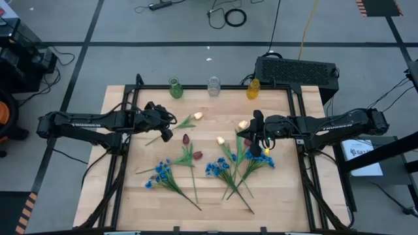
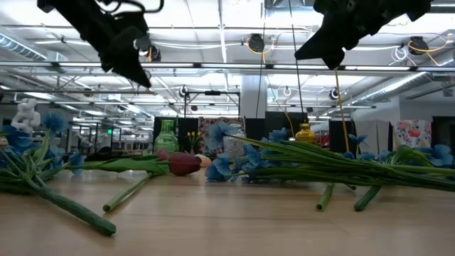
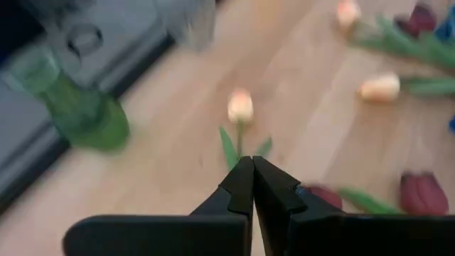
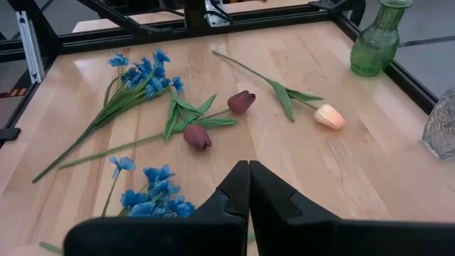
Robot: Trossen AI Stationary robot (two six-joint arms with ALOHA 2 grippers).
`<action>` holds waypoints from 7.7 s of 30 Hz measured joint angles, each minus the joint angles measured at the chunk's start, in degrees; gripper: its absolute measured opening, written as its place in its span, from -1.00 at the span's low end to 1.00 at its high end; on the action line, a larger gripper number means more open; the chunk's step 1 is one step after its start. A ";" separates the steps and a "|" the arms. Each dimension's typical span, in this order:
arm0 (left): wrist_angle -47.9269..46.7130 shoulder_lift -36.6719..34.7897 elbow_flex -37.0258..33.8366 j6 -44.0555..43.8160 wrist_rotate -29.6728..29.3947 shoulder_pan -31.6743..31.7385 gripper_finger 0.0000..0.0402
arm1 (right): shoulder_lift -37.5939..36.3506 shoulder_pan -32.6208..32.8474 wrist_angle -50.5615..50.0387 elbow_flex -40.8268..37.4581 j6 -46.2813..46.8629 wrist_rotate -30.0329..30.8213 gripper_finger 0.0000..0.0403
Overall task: Sort flowers into vase by color
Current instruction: Put the left yellow tulip into the orange vase
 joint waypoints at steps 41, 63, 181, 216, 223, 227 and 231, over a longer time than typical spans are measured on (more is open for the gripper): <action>17.87 19.28 -12.85 13.81 17.77 14.50 -0.25 | 0.00 0.02 -0.61 0.00 -0.92 -0.02 -1.00; 16.69 19.28 -13.91 16.47 17.77 15.36 -0.25 | 0.00 0.02 -1.42 0.00 -1.59 -0.04 -1.00; 85.44 27.69 -2.03 32.82 26.69 -6.91 -0.96 | 24.00 -0.30 64.74 0.76 -17.21 -10.80 0.17; 85.18 29.97 0.19 31.27 25.03 -7.20 -0.96 | 24.00 -0.29 64.79 0.81 -15.66 -10.90 0.17; 84.38 34.28 3.60 31.51 24.87 -7.74 -0.96 | 24.00 -0.28 65.11 0.85 -15.43 -10.95 0.17; 84.45 34.20 3.57 31.47 24.86 -7.69 -0.96 | 24.00 -0.30 65.08 0.85 -15.47 -10.88 0.17; 83.16 33.54 3.57 31.45 24.87 -7.69 -0.96 | 24.00 -0.29 64.69 0.85 -15.74 -10.86 0.10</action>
